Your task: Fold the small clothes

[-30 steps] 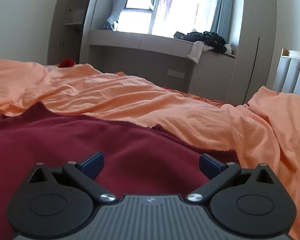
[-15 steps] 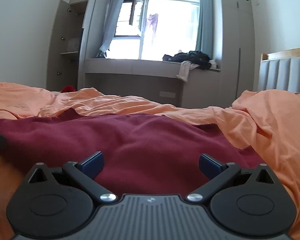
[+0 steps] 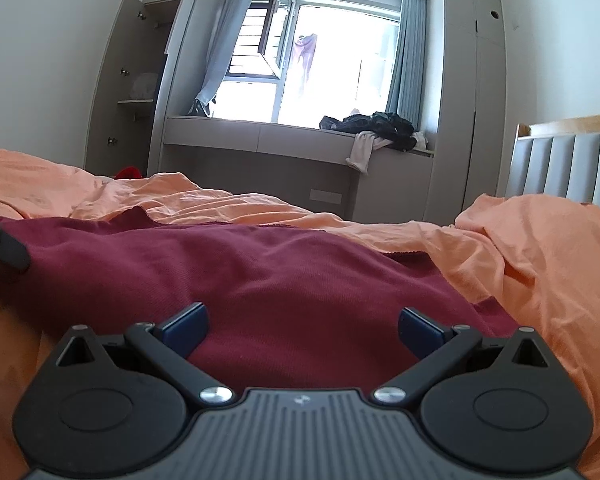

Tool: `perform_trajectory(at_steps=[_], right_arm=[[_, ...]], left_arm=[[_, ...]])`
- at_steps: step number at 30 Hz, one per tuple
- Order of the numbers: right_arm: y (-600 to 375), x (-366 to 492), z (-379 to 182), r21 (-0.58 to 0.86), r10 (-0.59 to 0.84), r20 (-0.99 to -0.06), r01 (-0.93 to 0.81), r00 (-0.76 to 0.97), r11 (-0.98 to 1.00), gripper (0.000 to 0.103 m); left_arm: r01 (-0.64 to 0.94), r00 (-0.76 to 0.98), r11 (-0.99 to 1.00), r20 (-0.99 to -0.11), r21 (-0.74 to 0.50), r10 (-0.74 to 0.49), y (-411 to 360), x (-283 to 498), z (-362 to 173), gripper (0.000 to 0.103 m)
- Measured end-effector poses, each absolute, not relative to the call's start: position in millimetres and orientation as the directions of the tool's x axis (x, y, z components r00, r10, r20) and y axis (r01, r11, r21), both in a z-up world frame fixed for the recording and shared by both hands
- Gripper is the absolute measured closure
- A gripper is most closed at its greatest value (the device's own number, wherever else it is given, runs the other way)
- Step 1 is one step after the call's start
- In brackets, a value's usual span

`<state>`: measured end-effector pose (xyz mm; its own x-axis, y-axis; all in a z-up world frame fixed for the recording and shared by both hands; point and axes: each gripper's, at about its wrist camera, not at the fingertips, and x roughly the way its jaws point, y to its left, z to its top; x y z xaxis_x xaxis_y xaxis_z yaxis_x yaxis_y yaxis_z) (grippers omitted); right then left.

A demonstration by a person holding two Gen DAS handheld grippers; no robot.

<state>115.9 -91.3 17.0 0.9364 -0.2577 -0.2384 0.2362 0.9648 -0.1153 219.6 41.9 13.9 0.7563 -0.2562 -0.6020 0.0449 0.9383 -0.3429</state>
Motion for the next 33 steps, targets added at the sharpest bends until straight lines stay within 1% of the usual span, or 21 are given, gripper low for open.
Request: perform_trajectory(at_steps=[4, 5, 7, 14, 22, 24, 27, 28, 29, 30, 32, 33], right_arm=[[-91.7, 115.8, 16.9, -0.108, -0.253, -0.243, 0.233, 0.937, 0.967, 0.000], [-91.7, 115.8, 17.2, -0.109, -0.252, -0.244, 0.232, 0.937, 0.967, 0.000], [-91.0, 115.4, 17.3, -0.115, -0.252, -0.244, 0.230, 0.936, 0.966, 0.000], [-91.0, 116.0, 18.4, -0.129, -0.256, -0.247, 0.230, 0.935, 0.965, 0.000], [-92.3, 116.5, 18.2, -0.123, -0.252, -0.247, 0.228, 0.936, 0.966, 0.000], [-93.1, 116.6, 18.2, -0.122, -0.252, -0.248, 0.228, 0.935, 0.966, 0.000], [-93.9, 116.9, 18.7, -0.123, -0.250, -0.250, 0.226, 0.935, 0.966, 0.000], [-94.0, 117.0, 18.9, -0.124, -0.250, -0.251, 0.225, 0.935, 0.966, 0.000], [-94.2, 117.2, 19.2, -0.125, -0.251, -0.252, 0.225, 0.935, 0.966, 0.000], [-94.1, 117.3, 19.6, -0.127, -0.252, -0.252, 0.226, 0.934, 0.966, 0.000], [-93.5, 116.6, 20.0, -0.132, -0.254, -0.253, 0.227, 0.934, 0.965, 0.000], [-93.3, 116.6, 20.0, -0.134, -0.256, -0.253, 0.228, 0.933, 0.964, 0.000]], left_arm=[[0.094, 0.754, 0.915, -0.572, -0.392, -0.322, 37.9, 229.7, 15.5, 0.000], [0.090, 0.749, 0.912, -0.576, -0.400, -0.327, 37.4, 234.1, 13.1, 0.001], [0.062, 0.732, 0.906, -0.598, -0.418, -0.326, 37.2, 244.4, 5.0, 0.001], [-0.001, 0.742, 0.889, -0.596, -0.458, -0.307, 37.9, 258.3, -0.3, 0.001], [-0.029, 0.745, 0.873, -0.593, -0.487, -0.305, 43.7, 261.6, -1.0, 0.001], [-0.040, 0.746, 0.872, -0.595, -0.488, -0.299, 44.3, 261.2, -1.5, 0.003], [-0.088, 0.751, 0.877, -0.610, -0.472, -0.252, 44.8, 260.8, -1.1, 0.018], [-0.117, 0.758, 0.875, -0.612, -0.469, -0.227, 46.3, 259.6, -1.1, 0.028], [-0.136, 0.763, 0.868, -0.609, -0.478, -0.216, 49.9, 257.5, -1.7, 0.035], [-0.153, 0.768, 0.856, -0.604, -0.495, -0.212, 53.1, 256.0, -2.9, 0.038], [-0.177, 0.776, 0.833, -0.595, -0.524, -0.209, 59.7, 254.2, -5.1, 0.047], [-0.180, 0.779, 0.829, -0.591, -0.530, -0.209, 61.0, 254.0, -5.4, 0.049]])
